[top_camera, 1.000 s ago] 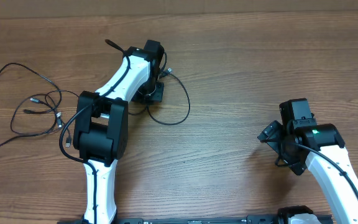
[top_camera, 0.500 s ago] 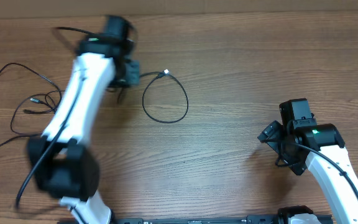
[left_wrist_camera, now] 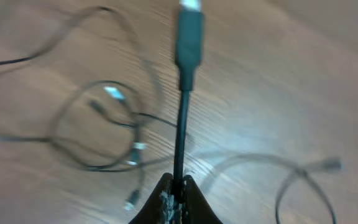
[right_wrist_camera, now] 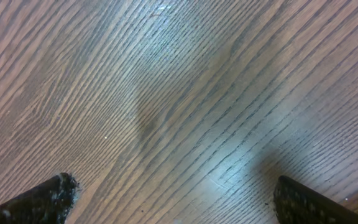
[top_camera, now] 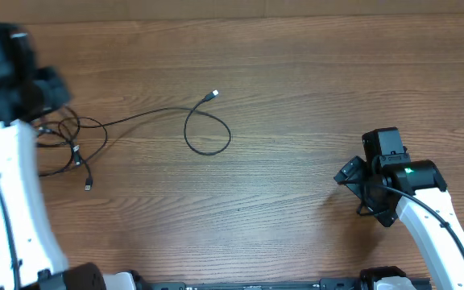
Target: Untangle cables
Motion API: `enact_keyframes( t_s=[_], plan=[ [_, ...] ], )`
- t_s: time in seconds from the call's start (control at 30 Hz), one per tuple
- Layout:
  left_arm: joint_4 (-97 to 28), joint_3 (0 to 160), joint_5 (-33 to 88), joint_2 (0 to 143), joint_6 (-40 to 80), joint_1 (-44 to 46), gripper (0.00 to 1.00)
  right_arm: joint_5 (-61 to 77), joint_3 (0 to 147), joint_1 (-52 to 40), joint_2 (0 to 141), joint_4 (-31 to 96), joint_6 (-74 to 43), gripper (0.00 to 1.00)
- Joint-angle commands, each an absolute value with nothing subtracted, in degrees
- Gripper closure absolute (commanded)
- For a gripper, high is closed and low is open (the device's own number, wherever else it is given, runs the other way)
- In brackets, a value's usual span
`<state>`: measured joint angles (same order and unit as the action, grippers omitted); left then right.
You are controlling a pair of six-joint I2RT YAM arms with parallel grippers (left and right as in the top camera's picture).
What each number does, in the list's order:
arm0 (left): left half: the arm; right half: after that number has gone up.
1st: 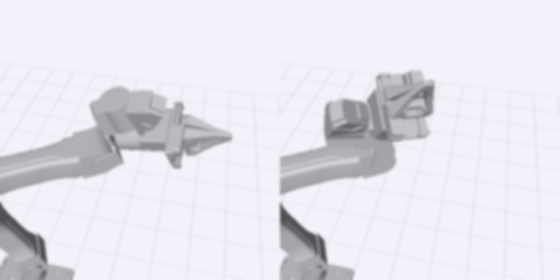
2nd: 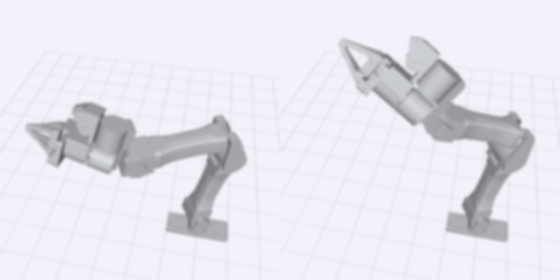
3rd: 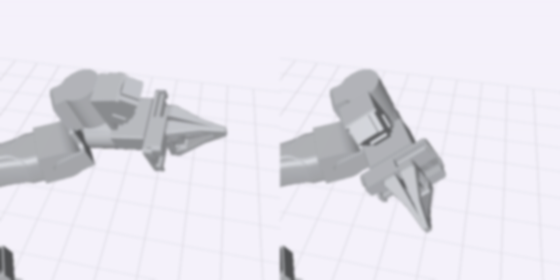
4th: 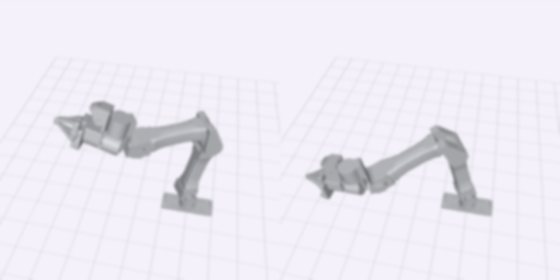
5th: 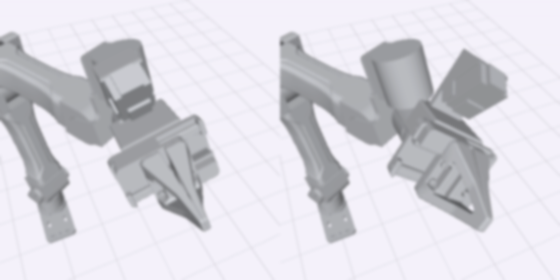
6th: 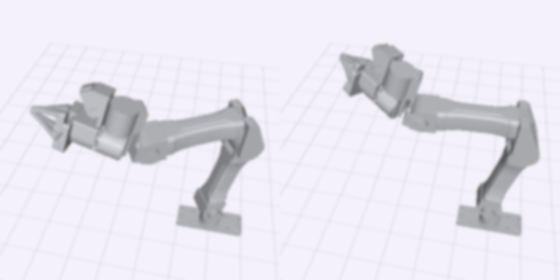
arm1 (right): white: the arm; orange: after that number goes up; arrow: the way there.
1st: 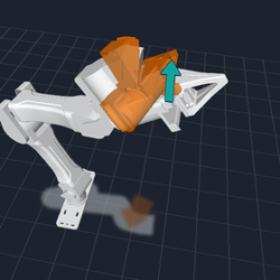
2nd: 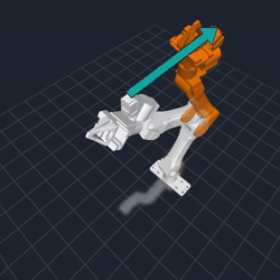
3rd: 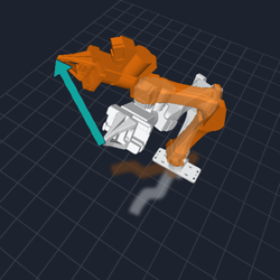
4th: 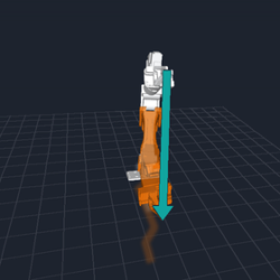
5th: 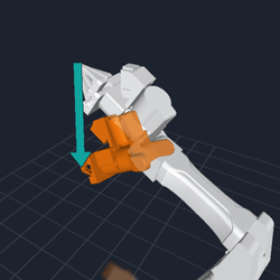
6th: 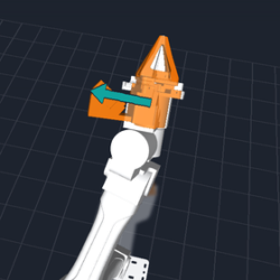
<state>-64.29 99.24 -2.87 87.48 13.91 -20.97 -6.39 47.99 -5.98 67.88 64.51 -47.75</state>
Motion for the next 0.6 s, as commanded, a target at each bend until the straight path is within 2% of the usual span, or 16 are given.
enact_keyframes(
  t_s=[0.0,0.13,0.33,0.37,0.43,0.53,0.57],
  plan=[
    [-63.88,99.55,-3.36,84.16,19.99,-27.64,0.92,-7.03,48.69,-5.72,67.20,64.20,-47.53,0.00],
    [-63.42,99.53,-3.01,84.33,22.76,-32.29,0.90,-7.03,48.69,-5.72,67.20,64.20,-47.53,0.00],
    [-62.61,99.53,-1.80,86.06,22.96,-32.23,0.87,-7.01,48.69,-5.72,67.20,64.25,-47.53,0.00],
    [-62.65,99.53,-0.12,86.50,22.96,-32.03,0.82,-6.98,48.69,-5.72,67.20,64.23,-47.53,0.00],
    [-62.72,99.48,3.77,87.20,22.92,-31.33,0.67,-6.98,48.69,-5.72,67.20,64.23,-47.53,0.00],
    [-62.76,99.48,8.51,88.68,22.59,-28.88,0.51,-6.94,48.69,-5.72,67.20,64.20,-47.55,0.00],
    [-62.74,99.48,9.45,89.21,21.98,-27.79,0.49,-6.76,48.69,-5.72,67.20,64.20,-47.55,0.00]
  ],
)
